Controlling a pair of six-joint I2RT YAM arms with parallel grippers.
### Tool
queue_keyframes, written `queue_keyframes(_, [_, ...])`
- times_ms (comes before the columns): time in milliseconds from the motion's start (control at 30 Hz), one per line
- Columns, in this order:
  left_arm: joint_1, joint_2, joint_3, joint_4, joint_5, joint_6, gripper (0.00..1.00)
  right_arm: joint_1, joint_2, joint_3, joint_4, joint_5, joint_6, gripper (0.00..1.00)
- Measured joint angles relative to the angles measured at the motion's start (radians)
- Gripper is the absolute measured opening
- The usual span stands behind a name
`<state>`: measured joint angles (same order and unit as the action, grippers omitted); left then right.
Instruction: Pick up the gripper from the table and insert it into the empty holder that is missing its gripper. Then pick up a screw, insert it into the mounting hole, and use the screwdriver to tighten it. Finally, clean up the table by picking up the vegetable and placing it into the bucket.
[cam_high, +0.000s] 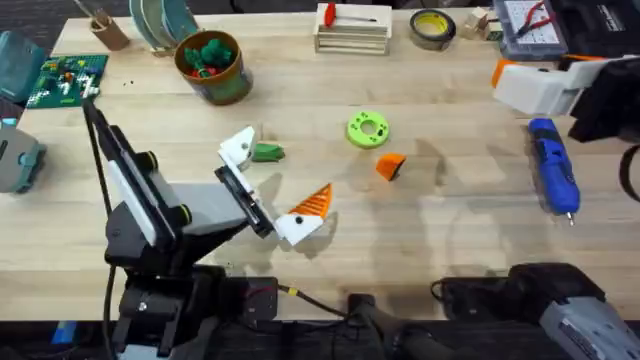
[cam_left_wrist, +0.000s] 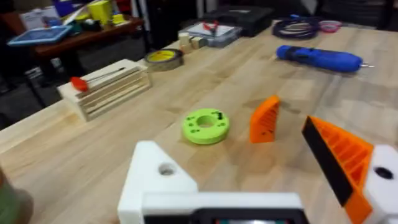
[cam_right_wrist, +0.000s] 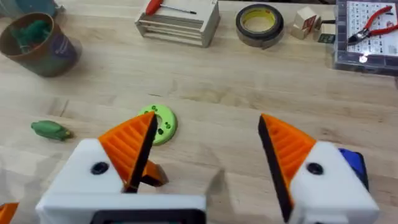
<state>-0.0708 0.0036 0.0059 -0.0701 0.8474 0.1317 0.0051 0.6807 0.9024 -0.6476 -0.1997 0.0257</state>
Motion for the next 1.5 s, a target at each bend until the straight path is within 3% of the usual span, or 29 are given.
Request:
queue_keyframes(567, [0.000,0.000,0.000,-0.009,0.078,0.000,0.993,0.000,0.000,0.000,0.000,0.000,0.000,0.991])
queue_keyframes(933, [0.000,0.000,0.000,-0.010,0.089,0.000,0.993,0.019,0.072,0.002,-0.043,-0.033,0.117,0.992])
queue_keyframes(1167, [0.000,0.000,0.000,-0.018,0.138,-0.006,0.993,0.177,0.144,0.002,-0.092,-0.056,0.109,0.992])
queue_keyframes(1367, [0.000,0.000,0.000,-0.022,0.167,-0.061,0.993,0.346,0.182,0.002,-0.092,-0.056,0.105,0.992])
queue_keyframes(1500, [0.000,0.000,0.000,-0.032,0.222,-0.080,0.993,0.400,0.211,0.002,-0.090,-0.057,0.105,0.992])
